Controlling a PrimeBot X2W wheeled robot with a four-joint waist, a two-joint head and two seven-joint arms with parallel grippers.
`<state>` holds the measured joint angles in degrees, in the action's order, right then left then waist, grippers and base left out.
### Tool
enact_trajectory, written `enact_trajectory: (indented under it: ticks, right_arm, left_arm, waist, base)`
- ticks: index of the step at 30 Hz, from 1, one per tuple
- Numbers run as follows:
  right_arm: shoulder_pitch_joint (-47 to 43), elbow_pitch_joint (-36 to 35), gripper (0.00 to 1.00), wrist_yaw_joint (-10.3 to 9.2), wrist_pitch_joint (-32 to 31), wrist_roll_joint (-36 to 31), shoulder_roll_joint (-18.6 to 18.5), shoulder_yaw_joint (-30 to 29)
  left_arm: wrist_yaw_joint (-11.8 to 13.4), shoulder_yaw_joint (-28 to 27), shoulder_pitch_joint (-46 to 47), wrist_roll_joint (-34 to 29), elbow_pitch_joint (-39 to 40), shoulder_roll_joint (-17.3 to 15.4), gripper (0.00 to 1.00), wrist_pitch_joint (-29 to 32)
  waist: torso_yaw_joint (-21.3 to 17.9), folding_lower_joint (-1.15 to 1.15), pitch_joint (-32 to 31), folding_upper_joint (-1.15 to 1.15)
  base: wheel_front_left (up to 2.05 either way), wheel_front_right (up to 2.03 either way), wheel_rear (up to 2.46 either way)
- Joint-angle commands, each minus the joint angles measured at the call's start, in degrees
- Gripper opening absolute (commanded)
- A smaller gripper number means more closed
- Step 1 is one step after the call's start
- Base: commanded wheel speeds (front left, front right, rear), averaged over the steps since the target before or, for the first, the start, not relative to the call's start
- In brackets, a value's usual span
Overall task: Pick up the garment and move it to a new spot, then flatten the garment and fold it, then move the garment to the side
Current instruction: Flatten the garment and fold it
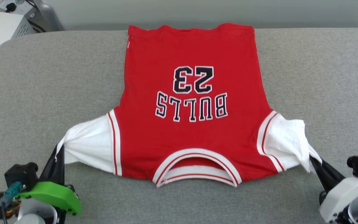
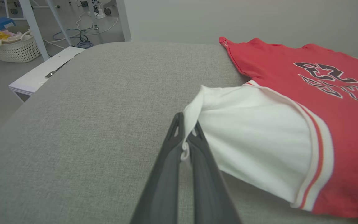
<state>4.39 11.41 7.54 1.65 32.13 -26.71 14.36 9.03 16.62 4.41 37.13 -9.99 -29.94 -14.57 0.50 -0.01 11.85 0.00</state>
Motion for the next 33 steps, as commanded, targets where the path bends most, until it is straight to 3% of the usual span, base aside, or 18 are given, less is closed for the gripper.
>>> enact_trajectory:
  ticks: [1,13,19,22,23,28,33]
  right_arm:
    - [-2.43,-0.78,0.0,-0.05,-0.89,0.56,-0.13,-1.21]
    - [-17.88,-5.2,0.0,-0.05,-7.13,0.64,1.42,-7.96]
    - [-18.28,-6.57,0.0,-0.05,-8.24,-0.59,3.13,-9.92]
    - [-16.73,-8.03,0.53,-0.05,-8.71,-1.36,3.27,-10.56]
    - [-16.0,-8.68,1.0,-0.05,-8.69,-1.58,3.2,-10.95]
    - [-12.34,-13.53,1.0,-0.05,-8.19,-2.1,1.66,-13.37]
    - [-3.07,-20.88,1.0,-0.05,-8.96,-2.39,-1.01,-18.33]
  left_arm:
    - [0.89,-0.26,-1.66,0.41,-0.02,0.03,0.0,-0.06]
    - [1.53,0.41,-9.96,2.71,-2.08,1.34,0.0,0.15]
    - [1.18,1.62,-8.48,1.85,-1.64,1.95,0.0,0.1]
    - [1.04,2.62,-7.06,0.84,-1.45,2.18,0.0,0.19]
    - [1.09,2.83,-6.5,0.52,-1.29,2.37,0.0,0.16]
    - [0.63,3.29,-4.92,0.64,0.25,4.06,0.0,0.02]
    - [1.29,3.97,-3.25,-1.09,2.37,4.46,0.0,-0.08]
  waist:
    - [0.23,0.01,-1.29,0.0]
    - [0.27,0.01,-2.22,0.0]
    - [0.46,0.01,-1.66,0.0]
    - [0.42,0.01,-1.37,0.0]
    - [0.43,0.01,-1.24,0.0]
    - [0.88,0.01,-0.5,0.0]
    - [2.41,0.01,1.44,0.0]
  base:
    - [0.0,0.0,0.0]
    - [0.0,0.0,0.0]
    - [0.0,0.0,0.0]
    - [0.0,0.0,0.0]
    - [0.0,0.0,0.0]
    - [0.0,0.0,0.0]
    - [0.0,0.0,0.0]
